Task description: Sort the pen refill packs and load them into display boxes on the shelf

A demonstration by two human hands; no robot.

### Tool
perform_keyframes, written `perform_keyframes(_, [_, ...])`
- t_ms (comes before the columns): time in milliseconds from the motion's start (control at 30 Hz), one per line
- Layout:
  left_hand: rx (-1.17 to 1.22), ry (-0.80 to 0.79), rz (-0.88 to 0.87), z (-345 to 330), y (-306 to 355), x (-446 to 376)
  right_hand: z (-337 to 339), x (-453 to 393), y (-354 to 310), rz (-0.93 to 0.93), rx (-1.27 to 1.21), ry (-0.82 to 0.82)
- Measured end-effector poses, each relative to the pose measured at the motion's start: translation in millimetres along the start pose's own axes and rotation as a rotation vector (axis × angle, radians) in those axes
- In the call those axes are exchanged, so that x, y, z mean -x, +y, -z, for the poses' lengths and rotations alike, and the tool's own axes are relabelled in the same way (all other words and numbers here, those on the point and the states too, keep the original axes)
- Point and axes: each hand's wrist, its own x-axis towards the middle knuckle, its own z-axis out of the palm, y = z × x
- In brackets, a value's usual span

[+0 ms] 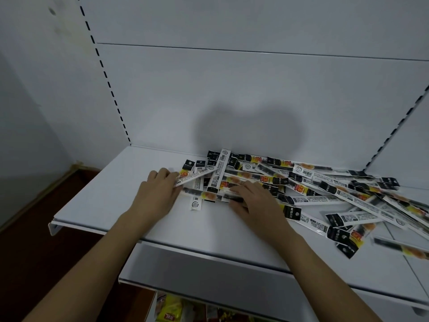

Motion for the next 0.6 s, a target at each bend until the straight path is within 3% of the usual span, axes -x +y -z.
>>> perform_keyframes(233, [-0.039, -0.04, 0.143, 7.9, 2.1, -11.6, 0.0, 7.6, 0.1, 0.039, -0.04, 0.058])
perform_keyframes(367, [-0.067, 0.1, 0.166, 8.5, -10.0, -7.1, -0.1, 8.2, 1.3, 0.041, -0.06, 0.067])
perform_keyframes(533, [0.224, 0.316, 0.326, 20.6, -27.8, 4.4, -1.9, 7.6, 3.6, 0.05, -0.097, 0.125])
perform_keyframes(600, [0.321, 0.323, 0.304, 29.1, -21.4, 7.7, -1.8, 7.7, 3.5, 0.061, -0.113, 0.146])
